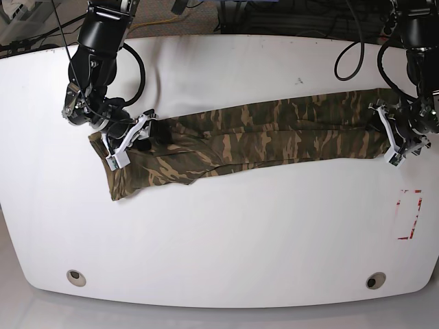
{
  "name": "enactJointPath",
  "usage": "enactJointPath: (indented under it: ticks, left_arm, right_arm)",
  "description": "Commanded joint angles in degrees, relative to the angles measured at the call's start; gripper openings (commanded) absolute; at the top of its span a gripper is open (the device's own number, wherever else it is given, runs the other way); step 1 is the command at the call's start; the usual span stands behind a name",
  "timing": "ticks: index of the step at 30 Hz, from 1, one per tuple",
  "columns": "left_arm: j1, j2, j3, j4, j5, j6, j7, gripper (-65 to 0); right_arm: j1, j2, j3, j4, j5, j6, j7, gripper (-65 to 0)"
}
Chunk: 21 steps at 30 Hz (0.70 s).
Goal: Fold the T-shirt properly
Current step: 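Pull the strip end with the left gripper away from the right gripper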
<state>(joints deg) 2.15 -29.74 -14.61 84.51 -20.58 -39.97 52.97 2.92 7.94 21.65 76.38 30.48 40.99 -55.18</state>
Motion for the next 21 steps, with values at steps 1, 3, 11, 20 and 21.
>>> enactJointPath:
  ticks: [1,3,11,20,21]
  left_arm:
    - [-0.4,-1.1,-0.5,1.1,-0.3,0.0,-0.9,-20.3]
    - [-0.4,-1.1,-0.6,1.0,-0.3,0.0,-0.9,-20.3]
    - [-3.8,-1.0,-0.6,-5.7,-0.3,0.0,-1.0,-20.6]
    - [-4.7,-1.0,-0.5,-7.0,-0.3,0.0,-1.0,-48.8]
    - [-4.8,-0.9,-0.5,-7.0,-0.3,0.0,-1.0,-53.7]
  right_arm:
    - [-0.3,0.2,-0.2,-0.5,-3.7,-1.0,-4.4,-27.9]
    - [-0.3,0.2,-0.2,-0.5,-3.7,-1.0,-4.4,-27.9]
    - [-0.4,0.2,-0.2,-0.5,-3.7,-1.0,-4.4,-27.9]
    - [-0.8,0.2,-0.2,-0.5,-3.7,-1.0,-4.4,-27.9]
    - [-0.8,0.2,-0.2,-0.5,-3.7,-1.0,-4.4,-27.9]
